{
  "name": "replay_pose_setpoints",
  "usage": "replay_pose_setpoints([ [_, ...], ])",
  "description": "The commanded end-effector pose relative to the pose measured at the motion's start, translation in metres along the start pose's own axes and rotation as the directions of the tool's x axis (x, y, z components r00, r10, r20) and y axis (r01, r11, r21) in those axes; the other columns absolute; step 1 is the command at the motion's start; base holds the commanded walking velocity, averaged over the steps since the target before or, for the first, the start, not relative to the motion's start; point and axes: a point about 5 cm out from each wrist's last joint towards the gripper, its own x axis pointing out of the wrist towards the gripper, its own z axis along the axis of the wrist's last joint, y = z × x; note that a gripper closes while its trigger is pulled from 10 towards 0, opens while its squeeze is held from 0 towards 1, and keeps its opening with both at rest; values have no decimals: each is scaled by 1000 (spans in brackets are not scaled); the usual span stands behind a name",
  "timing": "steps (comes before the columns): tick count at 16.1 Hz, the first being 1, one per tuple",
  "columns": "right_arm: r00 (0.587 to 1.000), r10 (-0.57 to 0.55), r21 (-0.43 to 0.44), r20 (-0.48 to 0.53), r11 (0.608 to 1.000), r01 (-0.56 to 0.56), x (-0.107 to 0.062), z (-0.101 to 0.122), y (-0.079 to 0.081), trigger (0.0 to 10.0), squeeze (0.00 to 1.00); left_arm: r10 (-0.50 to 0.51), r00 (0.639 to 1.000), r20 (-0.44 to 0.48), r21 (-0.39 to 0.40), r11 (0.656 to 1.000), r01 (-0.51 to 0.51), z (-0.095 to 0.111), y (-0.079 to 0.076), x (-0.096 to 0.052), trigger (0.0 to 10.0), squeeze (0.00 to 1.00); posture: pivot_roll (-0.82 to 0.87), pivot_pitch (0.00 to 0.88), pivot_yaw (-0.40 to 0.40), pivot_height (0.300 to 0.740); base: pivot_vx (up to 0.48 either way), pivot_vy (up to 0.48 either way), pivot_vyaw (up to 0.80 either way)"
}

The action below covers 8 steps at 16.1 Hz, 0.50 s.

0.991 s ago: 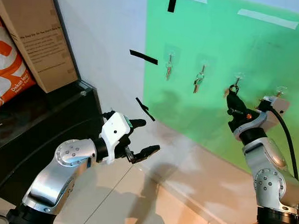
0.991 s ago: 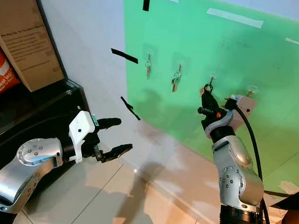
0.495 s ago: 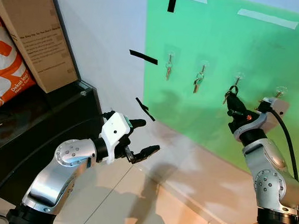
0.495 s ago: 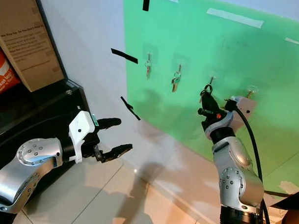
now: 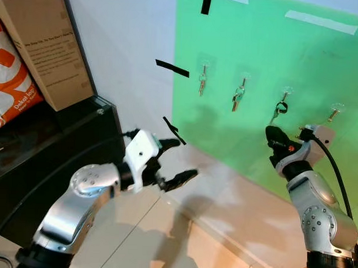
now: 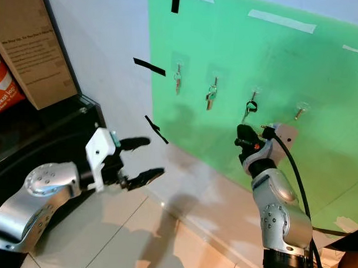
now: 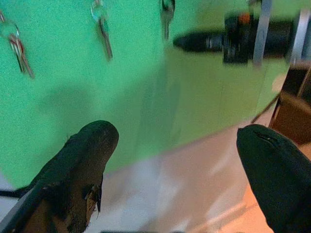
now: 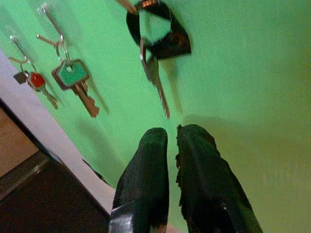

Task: Hang keys on a hook

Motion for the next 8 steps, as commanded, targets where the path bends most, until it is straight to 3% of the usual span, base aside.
replay_pose_setpoints([
  [1,1000,2,-11,-18,1000,-2,-2,-2,1,10000,1000,18,1000,19,2,1000,-18,5,3,-2,10000,0,11,0,-4,740,0,0,0],
  [2,1000,-4,-12,-28,1000,3,-3,-4,0,10000,1000,19,1000,25,-4,1000,-19,5,3,-1,10000,0,11,0,-4,740,0,0,0],
  [3,995,17,-129,-96,991,-29,-9,-16,1,10000,1000,36,999,20,-22,999,-35,2,4,-2,10000,0,1,0,0,740,0,0,0],
  [4,990,37,-222,-139,973,-68,-13,-23,4,10000,1000,72,997,-1,-26,997,-72,-2,7,-4,10000,0,-2,0,2,740,0,0,800],
  [6,988,32,-233,-149,970,-67,-15,-29,8,10000,1000,203,979,-23,-24,979,-204,-12,15,-8,10000,0,-1,0,1,740,0,0,800],
  [8,987,65,-258,-147,961,-101,-12,-35,23,10000,1000,381,922,-74,36,925,-379,-26,25,-14,10000,0,-6,0,-5,740,0,0,800],
])
